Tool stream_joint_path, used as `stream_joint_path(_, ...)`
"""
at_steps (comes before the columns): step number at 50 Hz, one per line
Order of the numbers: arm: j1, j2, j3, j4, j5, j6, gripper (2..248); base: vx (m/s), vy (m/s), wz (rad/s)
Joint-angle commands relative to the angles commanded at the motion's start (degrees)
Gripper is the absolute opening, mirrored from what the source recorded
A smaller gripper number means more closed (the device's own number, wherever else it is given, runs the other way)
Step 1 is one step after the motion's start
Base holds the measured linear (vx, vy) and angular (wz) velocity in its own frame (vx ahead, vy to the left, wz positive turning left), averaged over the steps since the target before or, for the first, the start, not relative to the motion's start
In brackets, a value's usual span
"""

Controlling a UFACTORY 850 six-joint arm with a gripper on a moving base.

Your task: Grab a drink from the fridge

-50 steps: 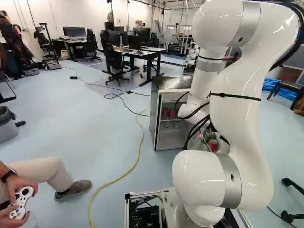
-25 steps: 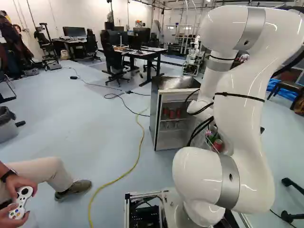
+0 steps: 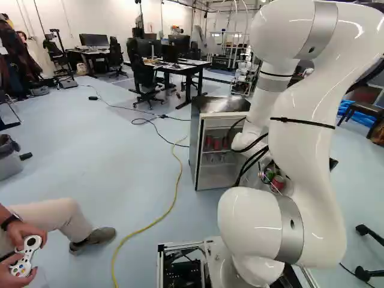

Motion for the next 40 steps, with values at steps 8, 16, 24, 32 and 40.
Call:
stream_joint_path(8, 2.6, 1.4, 3.1, -4.7, 0.0, 0.0, 247, 0.000, 0.000, 0.000)
stream_joint_path(16, 5.4, 2.7, 5.9, -9.6, 0.0, 0.0, 247, 0.000, 0.000, 0.000)
stream_joint_path(24, 8.2, 4.0, 8.5, -14.4, 0.0, 0.0, 247, 0.000, 0.000, 0.000)
stream_joint_path(32, 11.0, 5.0, 10.8, -19.2, 0.0, 0.0, 247, 0.000, 0.000, 0.000)
stream_joint_path(40, 12.6, 3.8, 11.6, -24.0, 0.0, 0.0, 247, 0.000, 0.000, 0.000)
